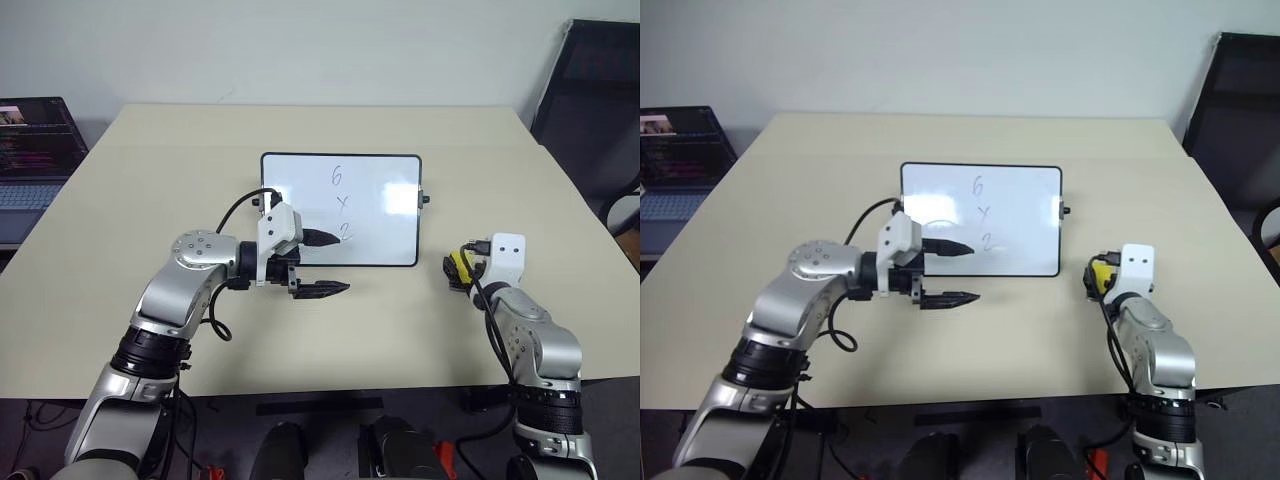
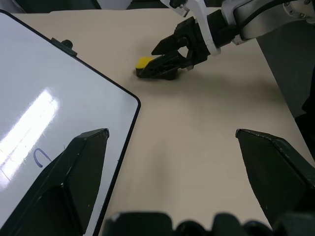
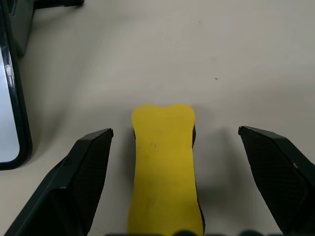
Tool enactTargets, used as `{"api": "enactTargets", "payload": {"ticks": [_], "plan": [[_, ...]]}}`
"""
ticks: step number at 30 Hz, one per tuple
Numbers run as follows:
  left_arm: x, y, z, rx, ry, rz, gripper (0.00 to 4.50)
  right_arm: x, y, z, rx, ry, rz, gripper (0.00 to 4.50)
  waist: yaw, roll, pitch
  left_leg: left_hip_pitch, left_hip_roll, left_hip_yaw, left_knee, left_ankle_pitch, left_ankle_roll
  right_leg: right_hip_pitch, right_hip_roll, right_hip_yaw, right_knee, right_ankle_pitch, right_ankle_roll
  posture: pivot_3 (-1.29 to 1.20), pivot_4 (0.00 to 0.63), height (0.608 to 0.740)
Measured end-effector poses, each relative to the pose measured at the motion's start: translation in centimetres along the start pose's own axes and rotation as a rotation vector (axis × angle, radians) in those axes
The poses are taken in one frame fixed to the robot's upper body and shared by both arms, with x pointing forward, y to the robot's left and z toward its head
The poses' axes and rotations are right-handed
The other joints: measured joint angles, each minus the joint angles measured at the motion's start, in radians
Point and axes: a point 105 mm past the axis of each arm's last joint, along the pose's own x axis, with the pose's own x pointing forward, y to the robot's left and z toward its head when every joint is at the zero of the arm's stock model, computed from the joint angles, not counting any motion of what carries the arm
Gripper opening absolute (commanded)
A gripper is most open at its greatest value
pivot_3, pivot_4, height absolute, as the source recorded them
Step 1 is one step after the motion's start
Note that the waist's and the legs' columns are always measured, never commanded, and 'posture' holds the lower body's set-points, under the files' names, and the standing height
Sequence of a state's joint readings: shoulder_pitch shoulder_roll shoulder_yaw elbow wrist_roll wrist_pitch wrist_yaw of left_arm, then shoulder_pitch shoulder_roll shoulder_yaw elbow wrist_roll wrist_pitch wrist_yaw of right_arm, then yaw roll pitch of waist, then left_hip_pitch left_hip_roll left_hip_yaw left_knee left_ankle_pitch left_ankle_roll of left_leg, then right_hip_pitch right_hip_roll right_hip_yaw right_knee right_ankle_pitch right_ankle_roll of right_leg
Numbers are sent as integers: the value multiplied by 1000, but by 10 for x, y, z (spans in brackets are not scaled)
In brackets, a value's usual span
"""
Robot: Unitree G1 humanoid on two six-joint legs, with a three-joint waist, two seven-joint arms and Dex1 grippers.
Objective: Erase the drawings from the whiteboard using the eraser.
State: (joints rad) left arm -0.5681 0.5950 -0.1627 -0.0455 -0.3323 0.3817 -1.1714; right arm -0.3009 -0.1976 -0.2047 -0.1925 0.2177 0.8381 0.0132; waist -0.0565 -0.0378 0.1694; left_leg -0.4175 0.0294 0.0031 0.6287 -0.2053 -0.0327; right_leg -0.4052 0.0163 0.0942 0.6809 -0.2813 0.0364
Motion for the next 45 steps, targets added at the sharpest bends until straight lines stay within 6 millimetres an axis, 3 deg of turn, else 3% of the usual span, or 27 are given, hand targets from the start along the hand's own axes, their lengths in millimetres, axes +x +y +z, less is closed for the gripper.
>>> {"api": "enactTargets", "payload": {"ticks": [2,4,13,18,24,33,35,38,45], "plan": [[0,-1,-1,-5,2,0,4500,0,1,-1,2,2,1,4481,0,0,0,0,0,0,0,0,0,0,0,0,0,0,0,0,150,740],[0,-1,-2,-9,4,0,4500,0,2,-1,6,4,0,4087,0,0,0,0,0,0,0,0,0,0,0,0,0,0,0,0,150,740],[0,-3,-5,-20,6,1,4500,0,2,-3,11,12,-6,1065,0,0,0,0,0,0,0,0,0,0,0,0,0,0,0,0,150,740],[-1,-4,-9,-38,12,25,4500,0,2,-3,10,12,-6,1038,0,0,0,0,0,0,0,0,0,0,0,0,0,0,0,0,150,740],[-12,5,-19,-101,28,214,4500,-11,5,-7,-77,3,43,1038,0,0,0,0,1,-1,0,0,0,0,0,0,0,-1,1,0,150,740],[-30,25,-15,-134,28,463,4500,-39,45,15,-253,-142,266,1038,0,0,0,0,1,-1,0,0,0,0,0,0,0,-1,1,0,150,740],[-37,31,-19,-131,74,522,4500,-38,60,33,-250,-180,331,1038,-6,0,1,1,1,-1,1,0,0,0,0,2,1,0,2,0,150,740],[-43,40,-18,-117,103,588,4500,-39,89,79,-306,-310,427,1038,-5,0,1,1,0,-1,1,0,0,0,0,0,0,1,2,0,150,740],[-57,63,-29,-132,168,722,4500,-5,142,110,-414,-340,528,1038,-1,0,2,-1,0,0,0,0,0,-1,-1,0,0,3,-2,0,150,740]]}}
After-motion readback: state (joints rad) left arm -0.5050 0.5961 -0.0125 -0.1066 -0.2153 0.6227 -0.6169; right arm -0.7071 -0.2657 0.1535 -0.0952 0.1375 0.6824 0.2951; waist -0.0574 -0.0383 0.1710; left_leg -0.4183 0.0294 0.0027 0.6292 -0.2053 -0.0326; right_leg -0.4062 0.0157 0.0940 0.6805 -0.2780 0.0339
